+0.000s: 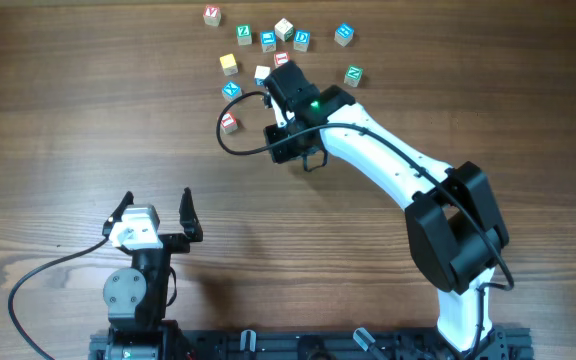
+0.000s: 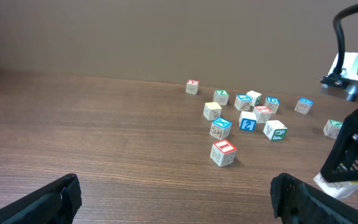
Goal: Form a circle
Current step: 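Carry the held block left toward the front of the block cluster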
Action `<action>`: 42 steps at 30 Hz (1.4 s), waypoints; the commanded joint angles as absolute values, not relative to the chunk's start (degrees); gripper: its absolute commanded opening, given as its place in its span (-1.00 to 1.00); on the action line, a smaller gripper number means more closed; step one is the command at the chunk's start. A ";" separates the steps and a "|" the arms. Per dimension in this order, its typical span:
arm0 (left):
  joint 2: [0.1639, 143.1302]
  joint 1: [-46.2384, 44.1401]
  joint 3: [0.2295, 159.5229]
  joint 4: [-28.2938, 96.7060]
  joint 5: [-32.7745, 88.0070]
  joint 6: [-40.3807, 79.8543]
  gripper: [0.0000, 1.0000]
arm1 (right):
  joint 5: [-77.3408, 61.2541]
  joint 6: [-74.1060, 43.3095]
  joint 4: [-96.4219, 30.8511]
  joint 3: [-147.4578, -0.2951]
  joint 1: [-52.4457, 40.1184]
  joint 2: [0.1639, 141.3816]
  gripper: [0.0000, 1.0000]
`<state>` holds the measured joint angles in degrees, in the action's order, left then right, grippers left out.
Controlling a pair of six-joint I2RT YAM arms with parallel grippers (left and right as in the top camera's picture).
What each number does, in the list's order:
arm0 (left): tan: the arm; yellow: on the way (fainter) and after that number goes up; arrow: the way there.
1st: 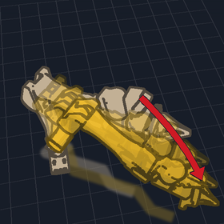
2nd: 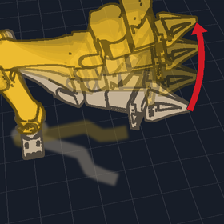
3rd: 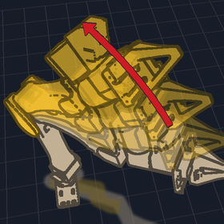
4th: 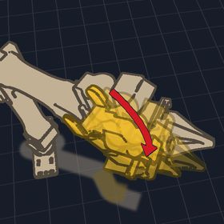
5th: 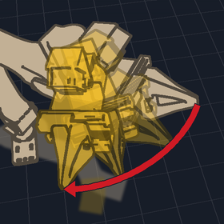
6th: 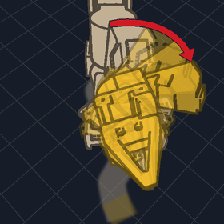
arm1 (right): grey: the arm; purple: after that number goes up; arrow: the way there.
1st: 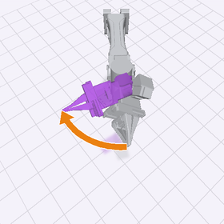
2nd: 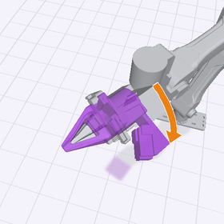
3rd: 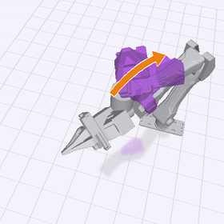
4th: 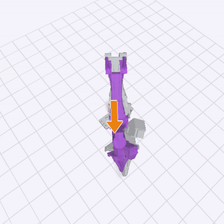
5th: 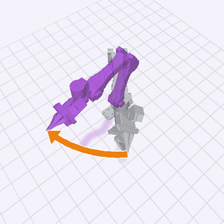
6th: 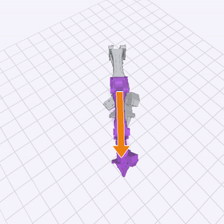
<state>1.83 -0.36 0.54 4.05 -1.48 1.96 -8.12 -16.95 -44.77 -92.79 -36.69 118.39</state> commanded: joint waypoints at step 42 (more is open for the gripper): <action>1.56 -0.10 0.34 4.10 -1.58 1.04 1.00 | -5.78 -24.18 -28.45 -80.12 -38.30 118.74 -0.53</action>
<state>1.83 -0.36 0.54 4.05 -1.48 1.96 -7.01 -23.38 -28.21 -80.60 -38.02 118.41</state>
